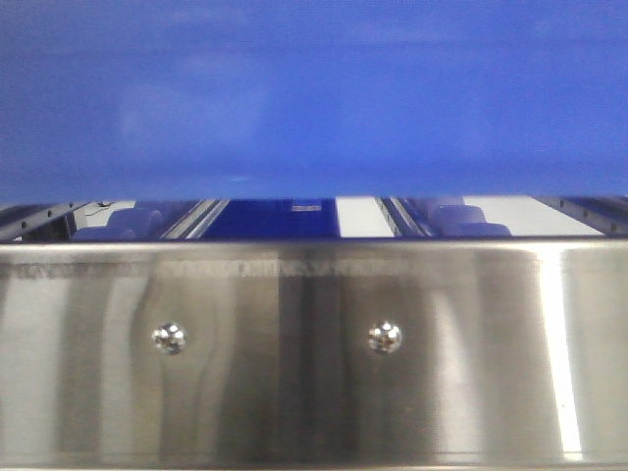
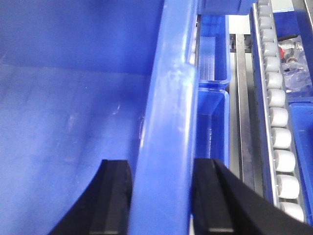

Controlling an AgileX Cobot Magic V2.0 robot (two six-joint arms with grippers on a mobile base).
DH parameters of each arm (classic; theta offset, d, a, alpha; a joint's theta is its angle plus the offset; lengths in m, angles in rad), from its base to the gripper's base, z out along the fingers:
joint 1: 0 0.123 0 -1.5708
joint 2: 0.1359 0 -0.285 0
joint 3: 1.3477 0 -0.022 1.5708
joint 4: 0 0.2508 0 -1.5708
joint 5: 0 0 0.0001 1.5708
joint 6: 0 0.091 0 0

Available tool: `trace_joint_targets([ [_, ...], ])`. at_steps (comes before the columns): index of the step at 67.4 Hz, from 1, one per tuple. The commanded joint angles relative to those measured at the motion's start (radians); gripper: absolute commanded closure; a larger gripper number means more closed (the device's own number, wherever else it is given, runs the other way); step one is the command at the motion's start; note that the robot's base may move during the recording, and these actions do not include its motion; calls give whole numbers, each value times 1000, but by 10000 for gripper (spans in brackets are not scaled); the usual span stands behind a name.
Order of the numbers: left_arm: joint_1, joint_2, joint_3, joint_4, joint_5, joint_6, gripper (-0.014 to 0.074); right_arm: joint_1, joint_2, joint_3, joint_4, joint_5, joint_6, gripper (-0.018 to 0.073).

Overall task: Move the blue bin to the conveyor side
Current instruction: 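Lift the blue bin with both grippers and pull it off the shelf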

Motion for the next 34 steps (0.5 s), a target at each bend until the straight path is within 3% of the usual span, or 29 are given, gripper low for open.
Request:
trace_joint_targets([
  [1, -2, -19, -12, 30, -76, 21, 616, -5, -23, -15, -76, -82, -26, 637],
  [34, -2, -19, -12, 38, -75, 21, 616, -5, -23, -15, -76, -82, -26, 637],
])
